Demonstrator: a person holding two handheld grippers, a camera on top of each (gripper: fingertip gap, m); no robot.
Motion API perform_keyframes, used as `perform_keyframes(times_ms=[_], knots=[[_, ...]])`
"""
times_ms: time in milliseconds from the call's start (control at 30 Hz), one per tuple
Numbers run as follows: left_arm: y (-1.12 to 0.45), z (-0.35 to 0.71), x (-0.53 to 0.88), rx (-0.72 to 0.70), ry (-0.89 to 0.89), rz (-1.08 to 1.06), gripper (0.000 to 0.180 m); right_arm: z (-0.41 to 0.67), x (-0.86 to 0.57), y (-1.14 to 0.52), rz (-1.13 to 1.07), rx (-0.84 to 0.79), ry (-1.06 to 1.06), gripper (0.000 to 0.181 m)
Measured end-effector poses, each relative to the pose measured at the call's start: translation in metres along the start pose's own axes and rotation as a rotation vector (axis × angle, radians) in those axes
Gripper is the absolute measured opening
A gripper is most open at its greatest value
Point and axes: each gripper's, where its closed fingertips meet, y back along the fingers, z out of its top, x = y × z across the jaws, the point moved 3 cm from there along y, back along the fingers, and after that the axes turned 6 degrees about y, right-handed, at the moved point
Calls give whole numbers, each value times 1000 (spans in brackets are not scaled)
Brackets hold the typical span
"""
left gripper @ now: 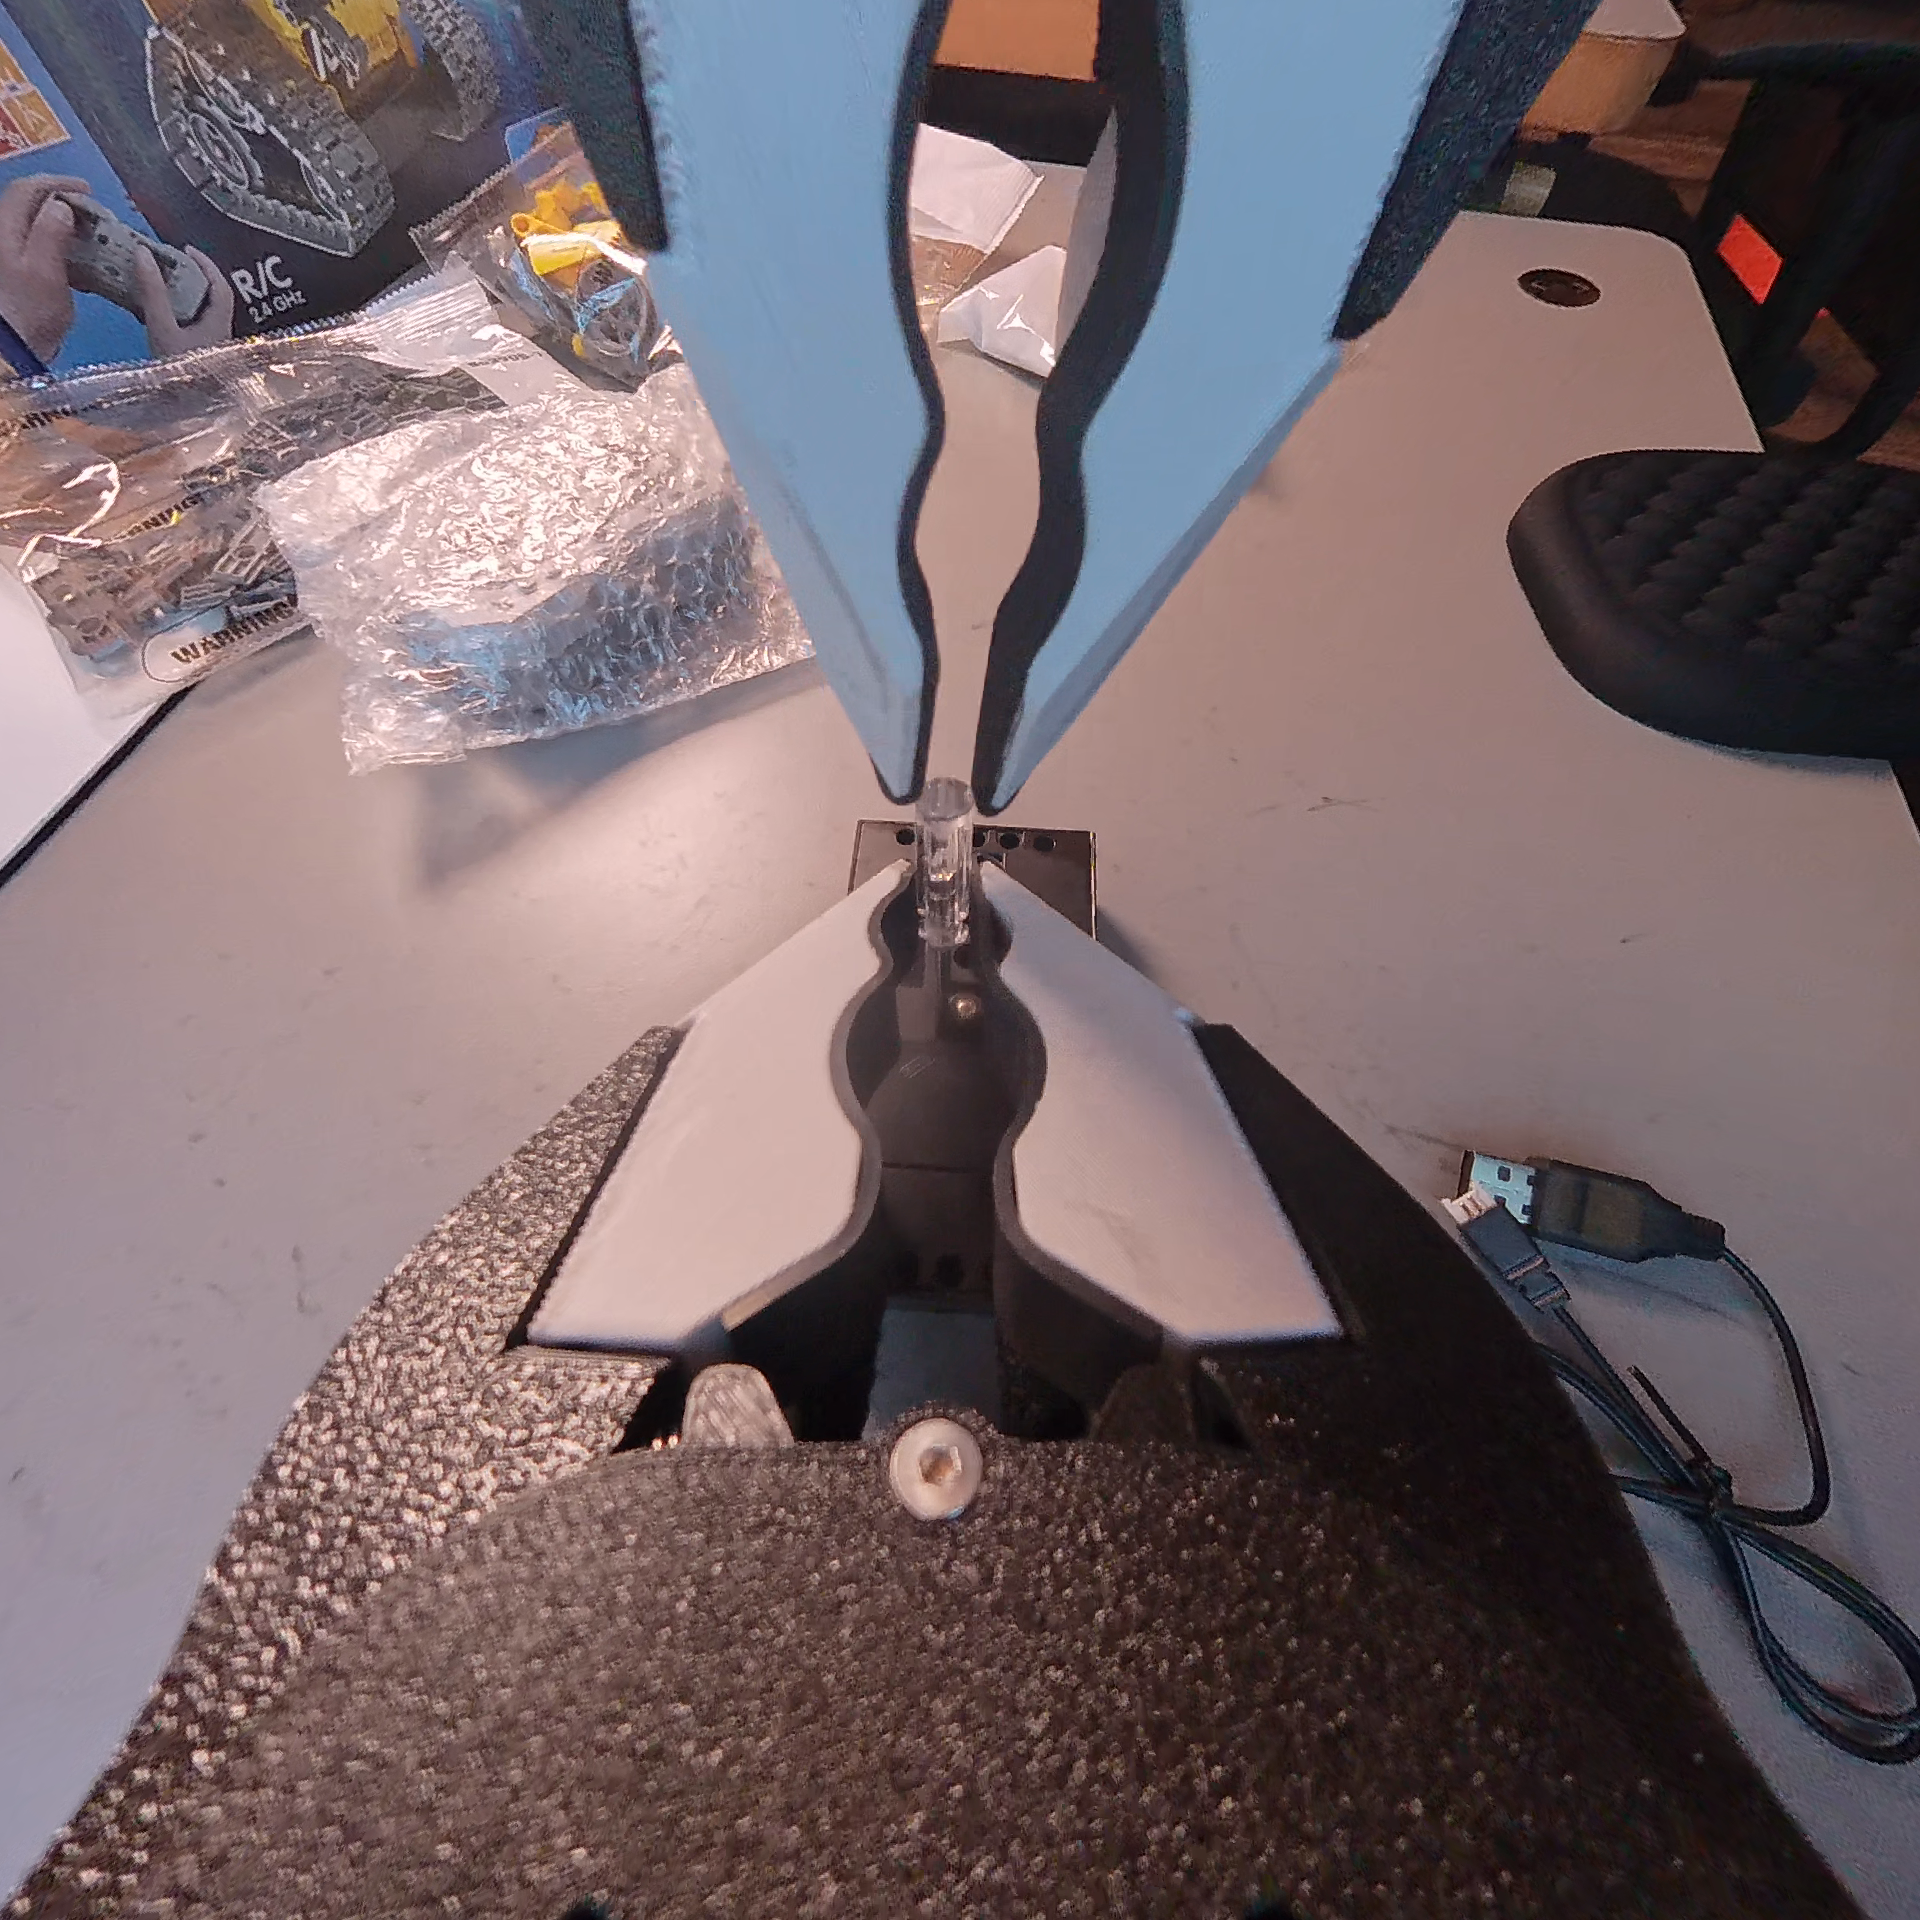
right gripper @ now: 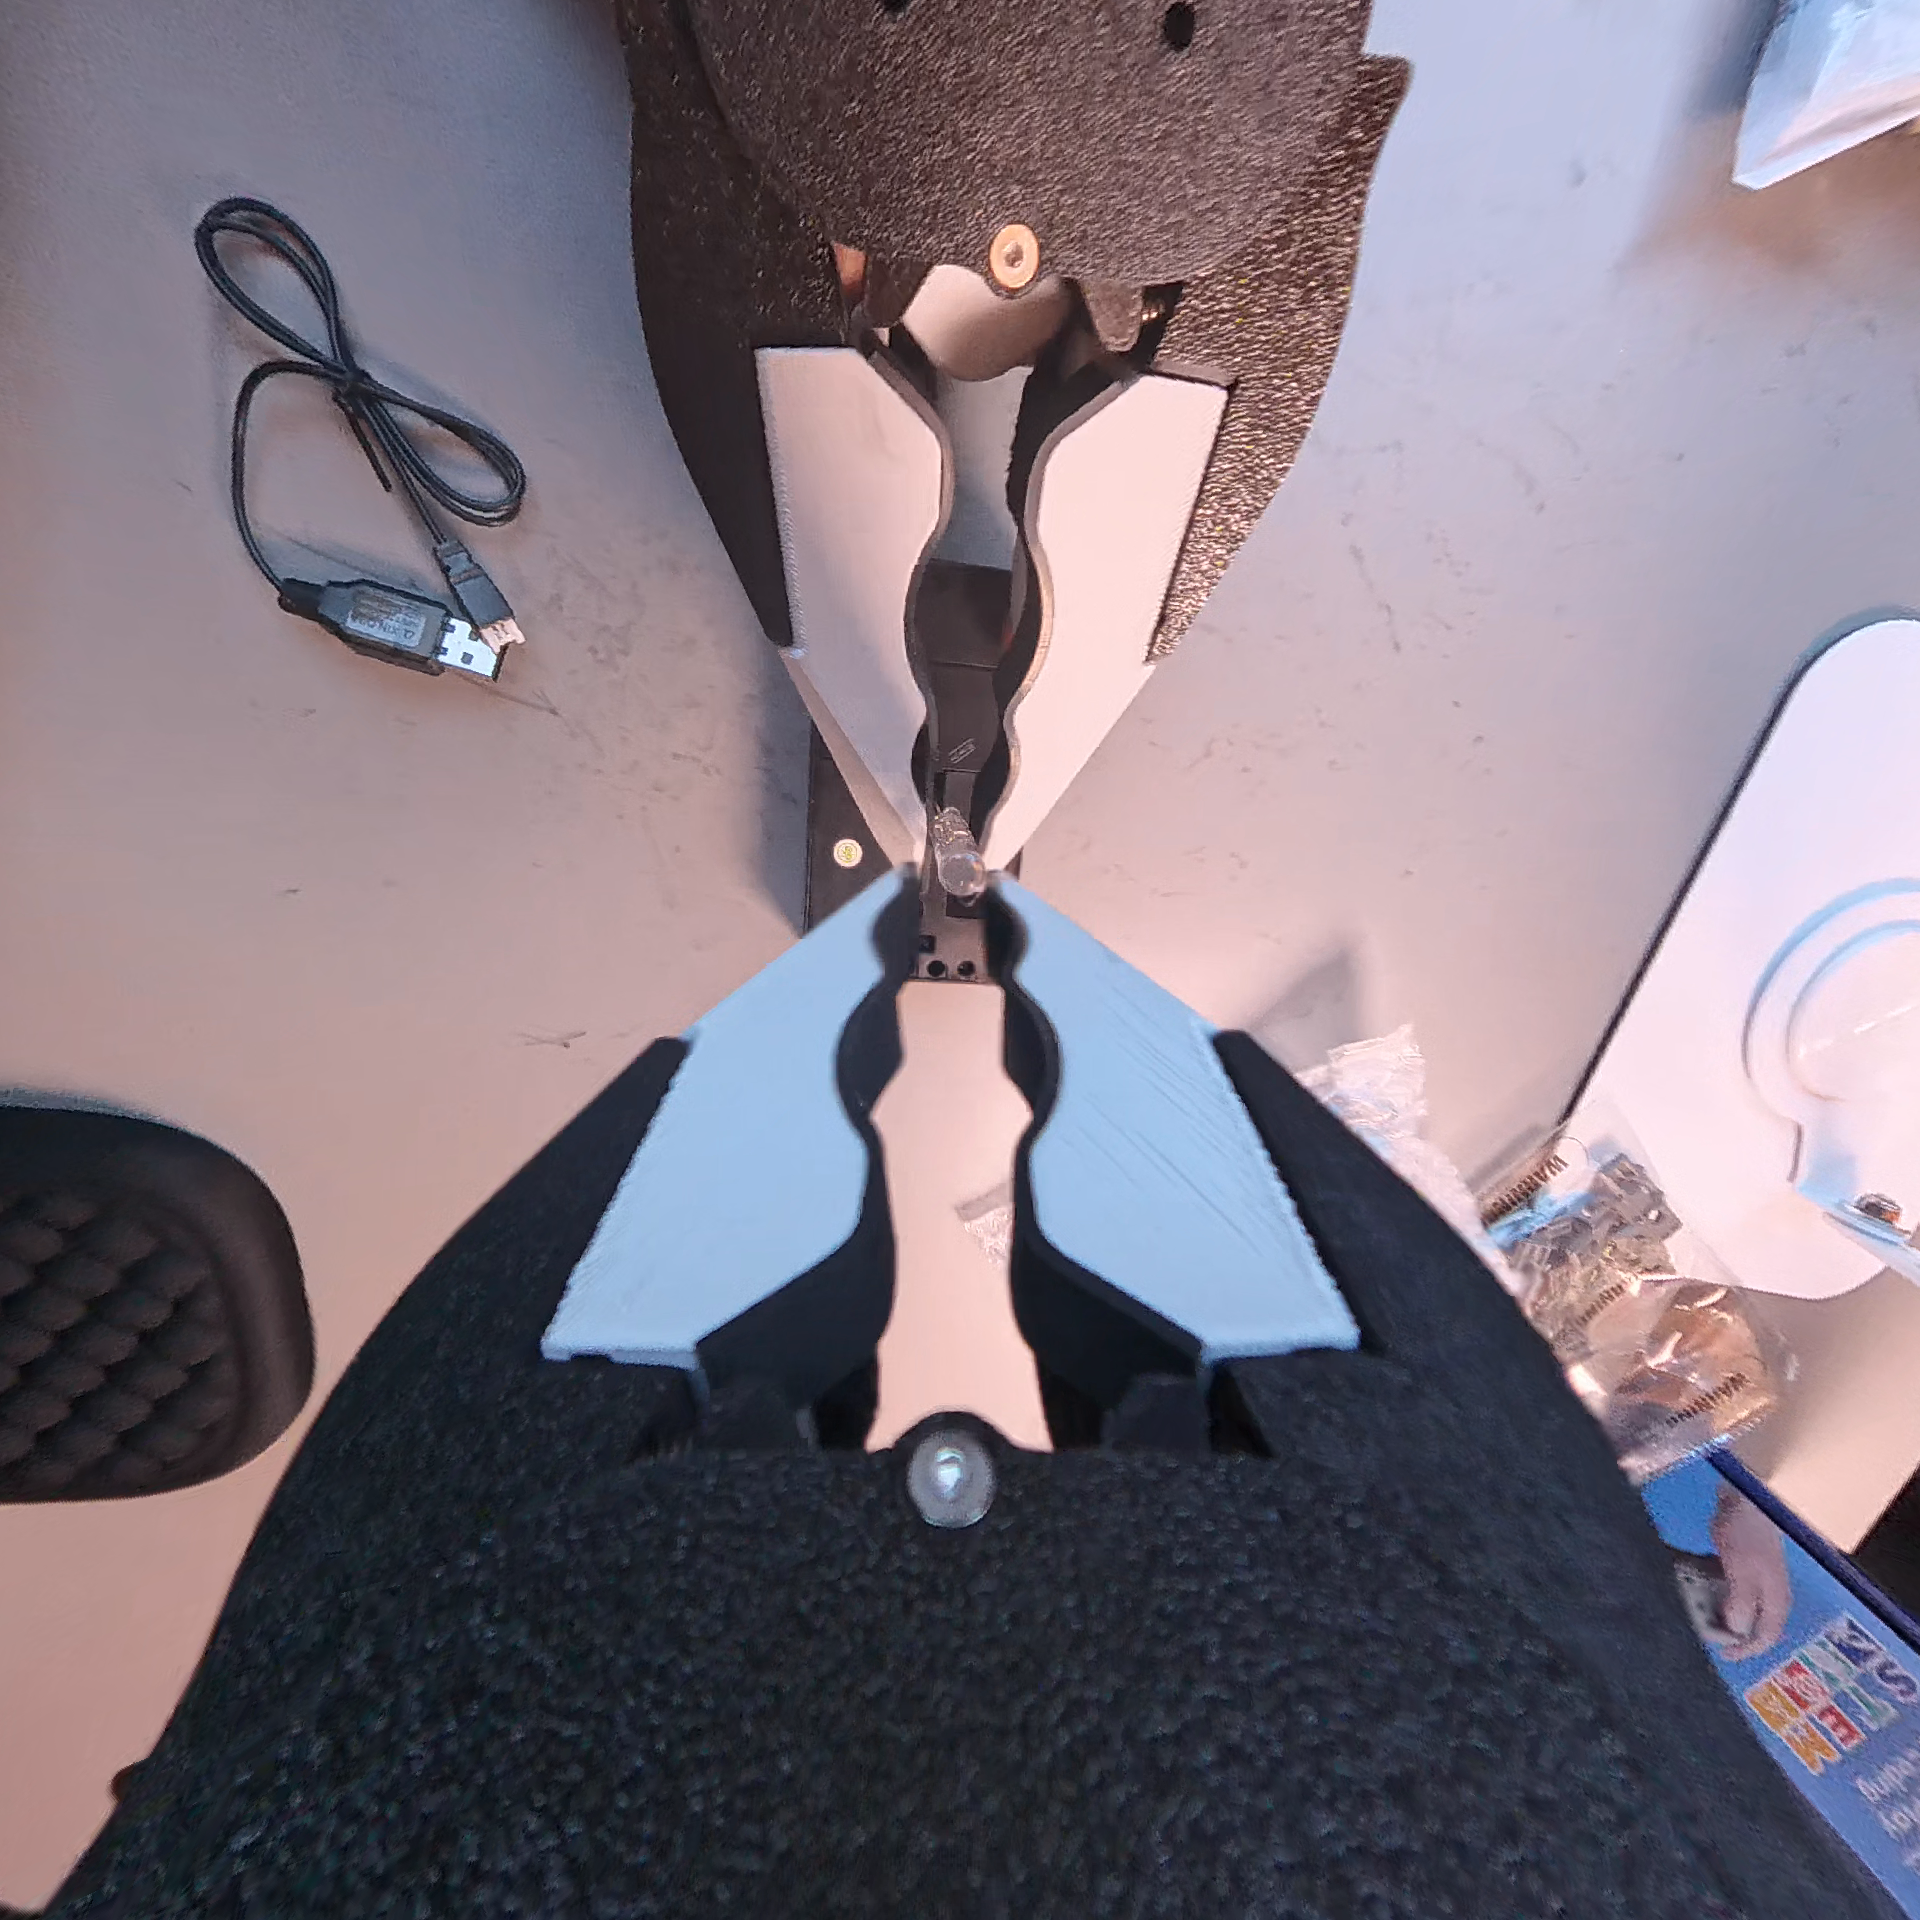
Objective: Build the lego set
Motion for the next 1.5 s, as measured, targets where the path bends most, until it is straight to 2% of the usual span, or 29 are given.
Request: perform_keyframes(times_ms=[233,500,600,700,767,967,1167,1500], knots=[[-1,0,-2,5,-9,-8,8,-1,2,1,11,9,32,4],[-1,-1,-3,6,-11,-16,8,-10,7,-3,23,80,215,0],[-1,0,-2,5,-6,-14,8,-9,3,-1,15,83,181,0],[-1,-1,-2,6,-8,-13,8,-1,-2,6,14,24,70,18],[-1,-1,-2,9,-7,-13,8,1,-1,6,34,2,22,22],[-2,-2,-2,22,-17,0,8,1,2,-4,45,18,11,6],[-3,-3,-3,26,-23,-4,8,0,3,-4,56,24,48,6],[-2,-3,-5,18,-35,-12,9,-3,6,-6,80,67,235,5]])
